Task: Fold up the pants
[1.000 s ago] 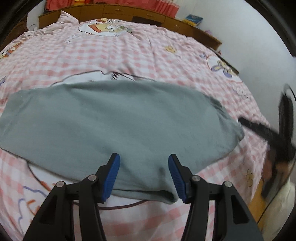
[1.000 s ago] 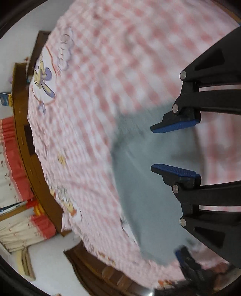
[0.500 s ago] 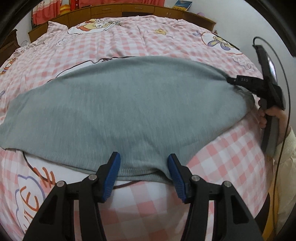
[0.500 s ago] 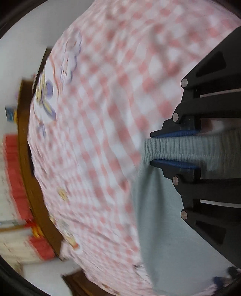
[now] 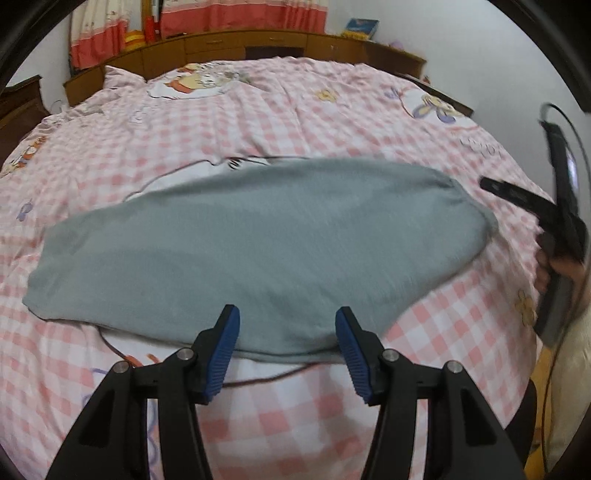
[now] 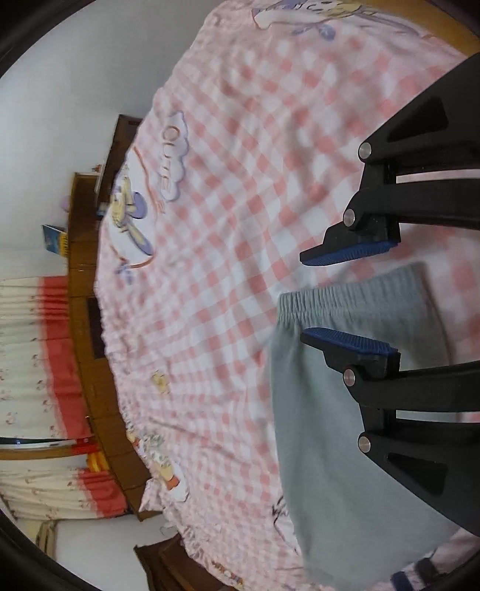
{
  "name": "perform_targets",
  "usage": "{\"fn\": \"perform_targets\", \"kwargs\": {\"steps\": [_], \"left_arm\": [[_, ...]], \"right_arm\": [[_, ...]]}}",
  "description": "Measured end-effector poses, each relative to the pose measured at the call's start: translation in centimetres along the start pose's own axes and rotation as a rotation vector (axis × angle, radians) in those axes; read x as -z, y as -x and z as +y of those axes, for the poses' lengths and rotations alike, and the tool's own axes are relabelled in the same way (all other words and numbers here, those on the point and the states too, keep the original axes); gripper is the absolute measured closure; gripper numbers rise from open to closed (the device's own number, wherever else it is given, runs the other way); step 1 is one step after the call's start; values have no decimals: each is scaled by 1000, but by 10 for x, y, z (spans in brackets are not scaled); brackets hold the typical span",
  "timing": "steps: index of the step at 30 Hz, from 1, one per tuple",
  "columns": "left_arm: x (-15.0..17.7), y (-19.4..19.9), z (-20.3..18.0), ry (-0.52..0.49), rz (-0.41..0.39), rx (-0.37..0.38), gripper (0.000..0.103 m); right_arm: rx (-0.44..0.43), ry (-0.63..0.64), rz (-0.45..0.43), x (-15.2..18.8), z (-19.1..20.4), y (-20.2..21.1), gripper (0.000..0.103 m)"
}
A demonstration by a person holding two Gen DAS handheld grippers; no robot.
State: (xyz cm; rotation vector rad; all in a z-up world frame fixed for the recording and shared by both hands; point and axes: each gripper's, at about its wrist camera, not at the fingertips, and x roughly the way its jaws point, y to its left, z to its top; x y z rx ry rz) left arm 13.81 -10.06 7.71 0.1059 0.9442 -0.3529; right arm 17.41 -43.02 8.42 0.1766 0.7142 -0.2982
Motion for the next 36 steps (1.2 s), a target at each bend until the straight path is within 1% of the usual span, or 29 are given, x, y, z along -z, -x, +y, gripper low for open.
{"fn": "perform_targets", "kwargs": {"steps": [2, 4, 5, 9, 10, 12, 14, 16, 17, 20, 21, 23, 26, 27, 29, 30, 33, 35, 36], "left_arm": [[-3, -4, 4, 30, 7, 7, 46], [-4, -11, 5, 48, 20, 11, 46], [-2, -16, 5, 55, 32, 6, 46], [9, -28, 3, 51, 61, 0, 46], [12, -30, 3, 44, 68, -7, 46], [17, -33, 4, 35, 73, -8, 46], [19, -30, 6, 44, 59, 10, 46], [22, -25, 11, 51, 54, 34, 46], [24, -21, 15, 56, 54, 38, 46], [32, -7, 35, 78, 48, -16, 46], [35, -1, 49, 103, 46, -51, 46], [39, 6, 72, 159, 42, -91, 46], [43, 12, 117, 295, 43, -135, 46], [45, 12, 136, 359, 53, -160, 46], [48, 13, 161, 442, 60, -210, 46], [48, 14, 171, 465, 53, -217, 46], [45, 14, 194, 510, 38, -223, 46], [42, 11, 206, 540, 35, -217, 46], [40, 9, 215, 575, 28, -202, 46]], "right_arm": [[-33, -35, 10, 1, 3, 9, 67], [-118, -48, 34, 6, 11, 13, 67], [-163, -43, 57, 12, 19, 13, 67], [-234, 15, 136, 42, 50, 6, 67], [-240, 29, 140, 48, 55, 4, 67], [-220, 68, 174, 66, 67, -6, 67], [-202, 71, 202, 82, 70, -20, 65], [-198, 42, 134, 93, 70, -20, 64], [-188, 47, 115, 96, 71, -19, 64], [-172, 61, 106, 97, 74, -19, 64], [-172, 63, 106, 97, 74, -19, 64], [-176, 67, 104, 96, 74, -19, 62], [-192, 69, 110, 94, 73, -17, 57], [-195, 68, 116, 93, 73, -16, 56], [-203, 66, 125, 91, 73, -12, 54], [-211, 60, 126, 91, 72, -10, 51], [-222, 49, 129, 89, 71, -2, 51], [-227, 49, 125, 89, 71, 6, 51], [-227, 49, 119, 90, 71, 10, 51]]}}
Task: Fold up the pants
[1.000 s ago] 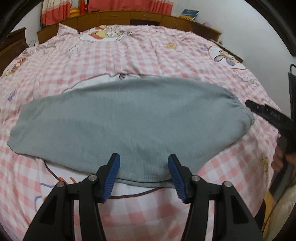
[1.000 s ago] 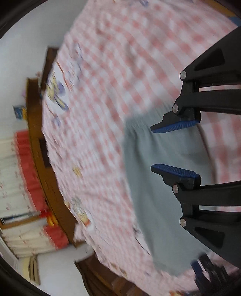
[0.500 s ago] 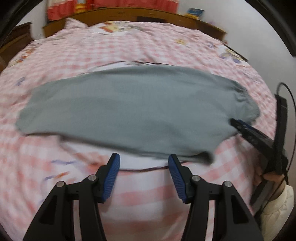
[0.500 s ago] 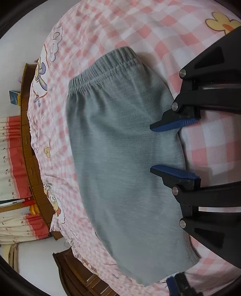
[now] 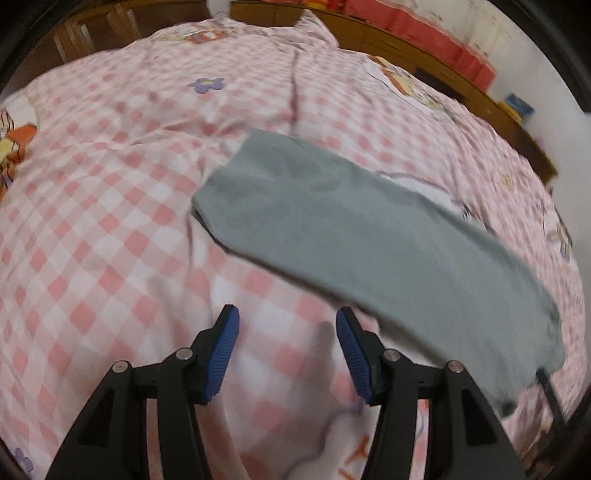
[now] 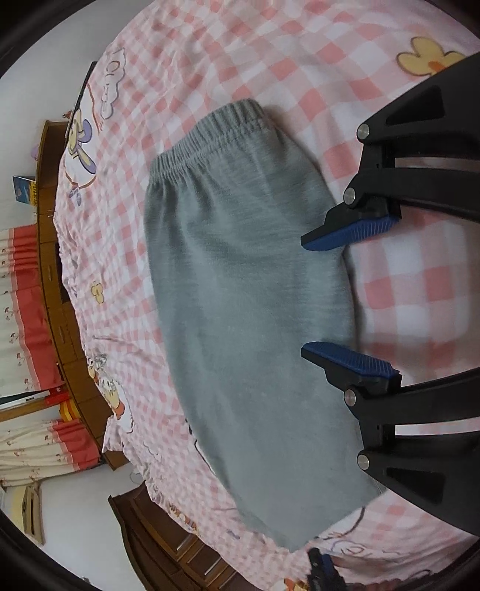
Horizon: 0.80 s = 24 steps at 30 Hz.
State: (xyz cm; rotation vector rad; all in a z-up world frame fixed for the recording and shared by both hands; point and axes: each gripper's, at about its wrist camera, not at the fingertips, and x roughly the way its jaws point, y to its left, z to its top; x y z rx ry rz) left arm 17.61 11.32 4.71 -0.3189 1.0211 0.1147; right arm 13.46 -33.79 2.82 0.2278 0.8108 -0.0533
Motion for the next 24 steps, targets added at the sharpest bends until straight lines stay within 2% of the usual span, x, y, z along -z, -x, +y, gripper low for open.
{"fn": "perform_targets", "kwargs": {"steps": [6, 9, 11, 14, 21, 23, 24], "left_arm": [[-23, -26, 29, 218, 0, 65, 46], [-29, -38, 35, 252, -19, 44, 46], [-33, -45, 39, 282, -21, 52, 46], [-40, -50, 40, 287, -45, 51, 45], [-53, -63, 49, 360, -88, 66, 47], [-55, -63, 45, 329, -94, 46, 58], [-56, -65, 41, 299, -90, 31, 69]], "right_arm": [[-17, 33, -66, 6, 13, 10, 50], [-44, 63, -67, 8, 23, -1, 48], [-7, 79, -46, 14, 30, -13, 47], [31, 121, -75, 20, 38, -16, 44], [-2, 97, -72, 21, 33, -19, 42], [2, 101, -76, 23, 33, -19, 42], [1, 99, -77, 23, 33, -19, 42]]}}
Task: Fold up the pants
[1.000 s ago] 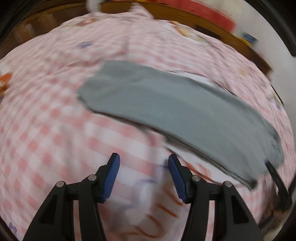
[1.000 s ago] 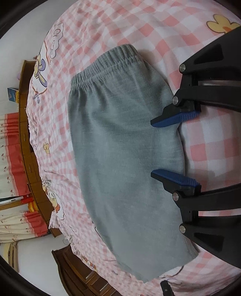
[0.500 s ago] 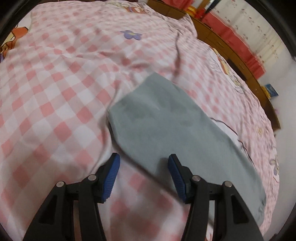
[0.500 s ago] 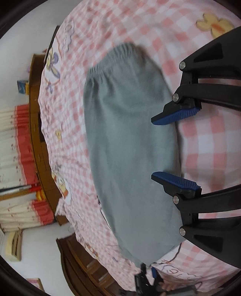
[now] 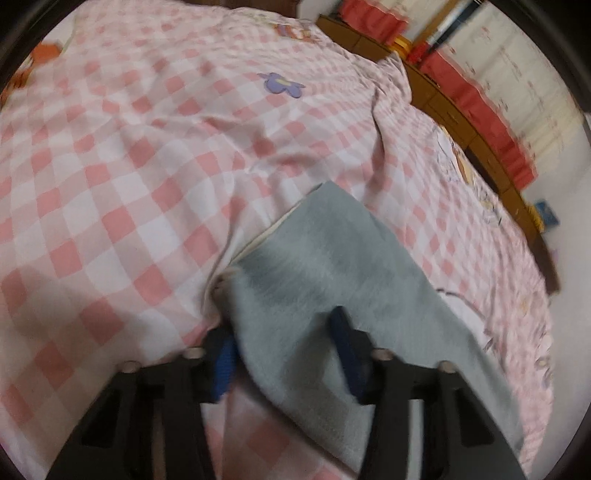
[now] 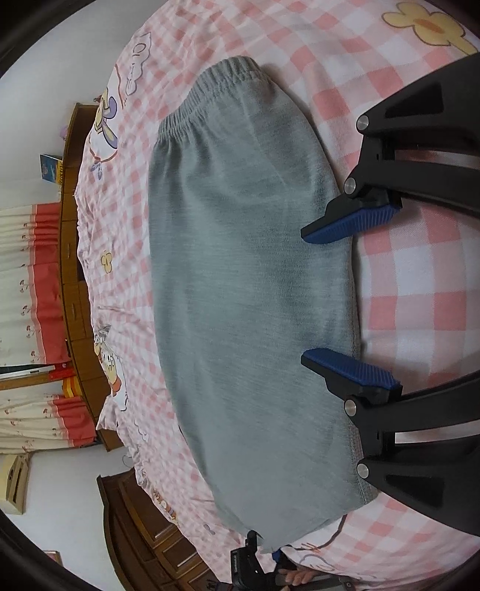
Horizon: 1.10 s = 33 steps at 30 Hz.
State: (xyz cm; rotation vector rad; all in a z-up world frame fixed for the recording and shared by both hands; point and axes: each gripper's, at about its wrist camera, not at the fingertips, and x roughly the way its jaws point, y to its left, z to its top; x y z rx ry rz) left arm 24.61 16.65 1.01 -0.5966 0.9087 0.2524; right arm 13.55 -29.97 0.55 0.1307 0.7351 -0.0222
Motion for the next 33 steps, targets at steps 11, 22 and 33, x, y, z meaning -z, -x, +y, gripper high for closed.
{"fn": "perform_targets", "kwargs": {"steps": [11, 22, 33], "left_arm": [[-1, 27, -12, -171, -60, 105, 90], [-1, 85, -59, -317, -132, 175, 91], [7, 147, -136, -512, -170, 278, 91]], "right_arm": [[-33, -27, -7, 0, -6, 0, 41], [-80, -69, -15, 0, -13, 4, 41], [-194, -207, -5, -12, -36, 38, 41]]}}
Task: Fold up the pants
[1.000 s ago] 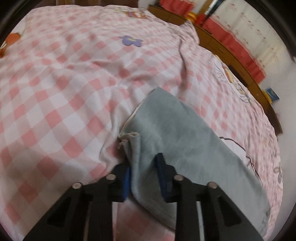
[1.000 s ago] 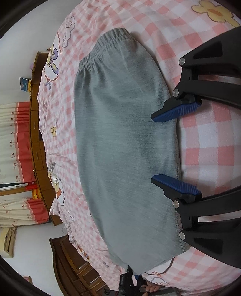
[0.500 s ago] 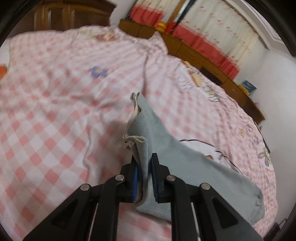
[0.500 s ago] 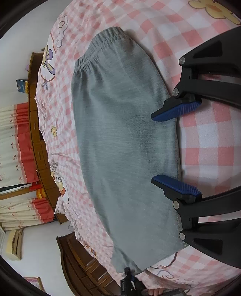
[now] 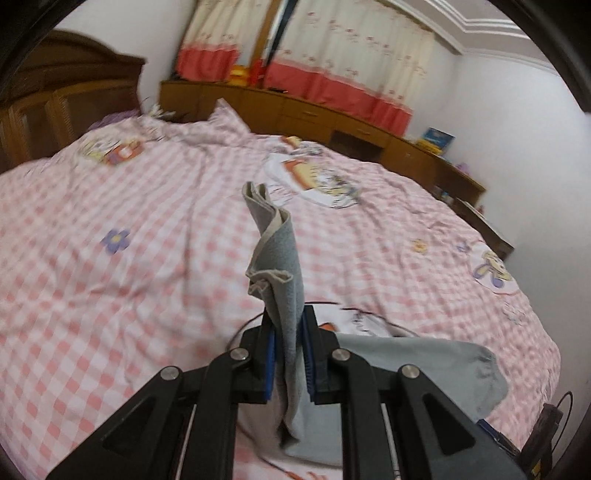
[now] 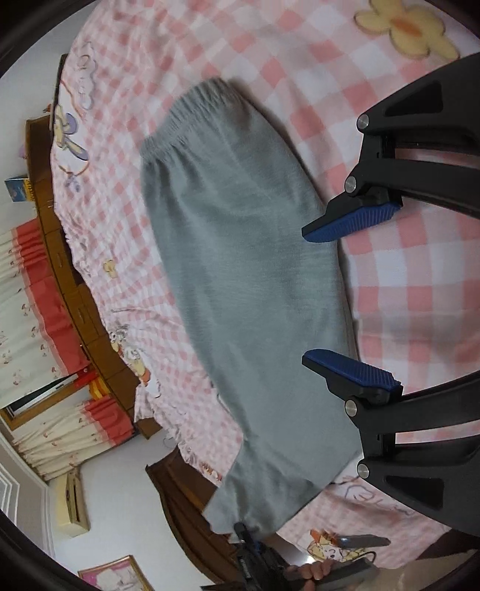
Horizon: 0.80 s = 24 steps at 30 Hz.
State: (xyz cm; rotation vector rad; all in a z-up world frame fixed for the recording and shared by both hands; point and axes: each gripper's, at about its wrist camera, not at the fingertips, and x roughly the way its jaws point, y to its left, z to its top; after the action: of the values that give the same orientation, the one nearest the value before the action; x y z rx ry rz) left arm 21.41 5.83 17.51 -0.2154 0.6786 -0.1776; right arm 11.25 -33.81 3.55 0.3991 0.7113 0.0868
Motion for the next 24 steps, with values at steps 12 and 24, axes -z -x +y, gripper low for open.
{"fn": "perform_targets", "kwargs": {"steps": [12, 24], "left_arm": [[12, -10, -108, -145, 84, 140, 91], [84, -83, -191, -229, 263, 181, 91]], "right_arm": [[8, 23, -59, 0, 1, 32, 41], [28, -22, -46, 14, -26, 33, 41]]}}
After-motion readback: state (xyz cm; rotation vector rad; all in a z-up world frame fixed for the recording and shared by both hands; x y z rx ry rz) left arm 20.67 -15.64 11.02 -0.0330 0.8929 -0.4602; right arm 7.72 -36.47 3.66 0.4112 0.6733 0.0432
